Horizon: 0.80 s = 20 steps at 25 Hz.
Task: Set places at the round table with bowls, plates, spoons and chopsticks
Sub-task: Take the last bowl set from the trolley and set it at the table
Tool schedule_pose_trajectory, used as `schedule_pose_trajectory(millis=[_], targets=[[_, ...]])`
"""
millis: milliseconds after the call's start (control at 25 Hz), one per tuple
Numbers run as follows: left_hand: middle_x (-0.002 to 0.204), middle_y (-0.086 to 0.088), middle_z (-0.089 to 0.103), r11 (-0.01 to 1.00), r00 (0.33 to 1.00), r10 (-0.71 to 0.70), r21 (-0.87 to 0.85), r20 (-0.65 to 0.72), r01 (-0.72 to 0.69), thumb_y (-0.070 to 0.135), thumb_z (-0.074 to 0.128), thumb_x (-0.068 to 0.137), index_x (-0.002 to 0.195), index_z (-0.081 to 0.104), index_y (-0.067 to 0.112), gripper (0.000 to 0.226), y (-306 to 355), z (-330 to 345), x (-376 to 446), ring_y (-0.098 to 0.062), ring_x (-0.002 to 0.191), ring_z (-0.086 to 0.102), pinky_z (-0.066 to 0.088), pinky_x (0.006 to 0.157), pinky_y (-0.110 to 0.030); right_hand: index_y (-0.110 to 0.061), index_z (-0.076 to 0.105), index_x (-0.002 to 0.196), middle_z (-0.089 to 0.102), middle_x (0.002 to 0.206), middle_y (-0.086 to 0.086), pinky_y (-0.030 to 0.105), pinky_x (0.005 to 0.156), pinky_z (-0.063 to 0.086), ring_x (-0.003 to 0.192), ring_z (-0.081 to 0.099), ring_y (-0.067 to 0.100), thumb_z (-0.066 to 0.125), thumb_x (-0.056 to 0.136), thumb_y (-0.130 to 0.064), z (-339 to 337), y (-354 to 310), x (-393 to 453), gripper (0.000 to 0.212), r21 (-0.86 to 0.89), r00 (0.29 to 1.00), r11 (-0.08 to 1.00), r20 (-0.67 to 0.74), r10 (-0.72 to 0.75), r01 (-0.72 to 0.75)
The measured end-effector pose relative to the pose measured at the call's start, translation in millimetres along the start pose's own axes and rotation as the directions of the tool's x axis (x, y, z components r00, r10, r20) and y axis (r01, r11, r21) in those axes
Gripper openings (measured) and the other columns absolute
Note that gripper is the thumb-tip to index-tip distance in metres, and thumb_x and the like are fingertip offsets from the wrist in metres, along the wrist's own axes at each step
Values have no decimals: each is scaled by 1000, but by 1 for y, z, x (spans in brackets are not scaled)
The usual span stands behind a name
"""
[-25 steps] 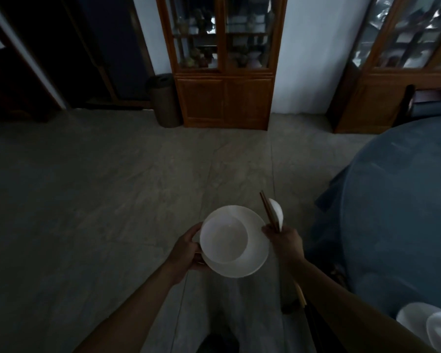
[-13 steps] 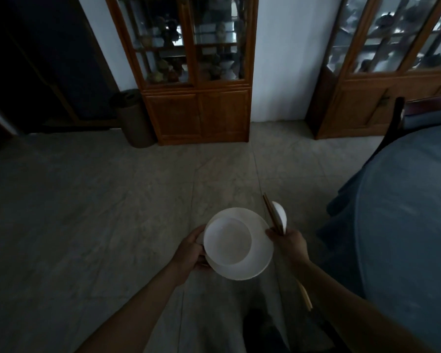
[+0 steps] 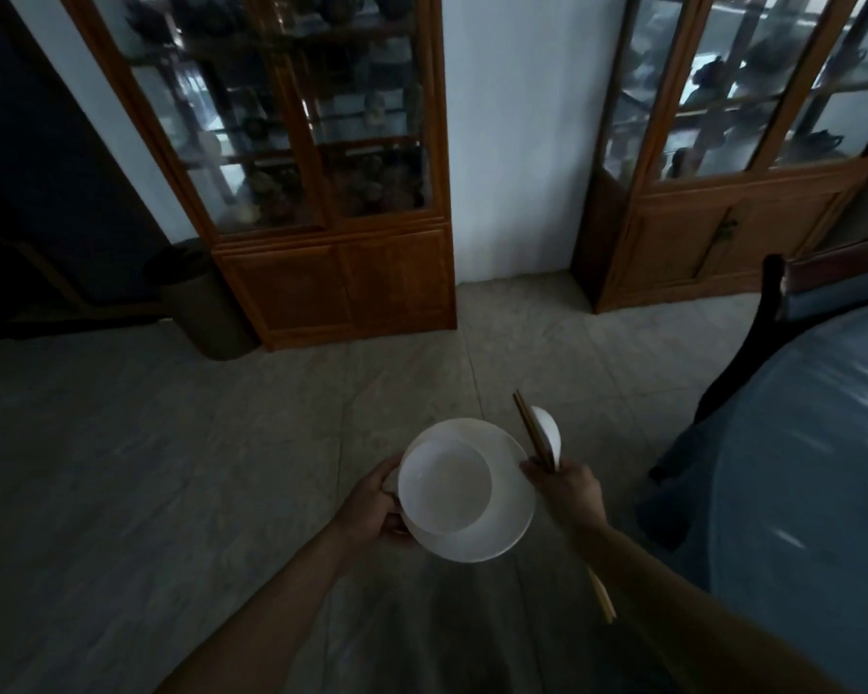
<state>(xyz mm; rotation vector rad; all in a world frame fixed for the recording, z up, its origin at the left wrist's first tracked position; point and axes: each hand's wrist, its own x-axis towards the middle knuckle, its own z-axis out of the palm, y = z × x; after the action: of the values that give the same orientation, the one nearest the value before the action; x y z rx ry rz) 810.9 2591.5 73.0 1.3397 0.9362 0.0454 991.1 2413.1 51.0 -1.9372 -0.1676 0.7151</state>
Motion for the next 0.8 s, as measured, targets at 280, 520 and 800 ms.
schedule_pose_trajectory(millis=[280,520,800], targets=[[105,-17,69,999,996,16,47,92,-21,-9,49,89,139,42,31,64,77,30,104,-32,78,69,59,62,-42,-24,67,89,70,80,4,38,65,58,70,68,19,68,86,-35,-32,-41,102,12,-22,990,1000,-139,16,-19],[94,-19,71,997,976,-36,77,215,19,-7,47,87,130,49,21,51,146,61,235,-33,73,70,58,59,-41,-22,70,85,71,77,3,37,64,58,68,69,19,70,84,-36,-56,-66,202,14,40,950,997,-300,80,-71],[93,-19,70,965,905,-68,257,420,-47,-7,44,88,120,49,24,44,247,115,373,-31,69,70,60,58,-39,-27,67,78,73,78,2,45,73,61,70,72,19,72,82,-36,-89,-103,303,11,198,851,972,-484,206,-123]])
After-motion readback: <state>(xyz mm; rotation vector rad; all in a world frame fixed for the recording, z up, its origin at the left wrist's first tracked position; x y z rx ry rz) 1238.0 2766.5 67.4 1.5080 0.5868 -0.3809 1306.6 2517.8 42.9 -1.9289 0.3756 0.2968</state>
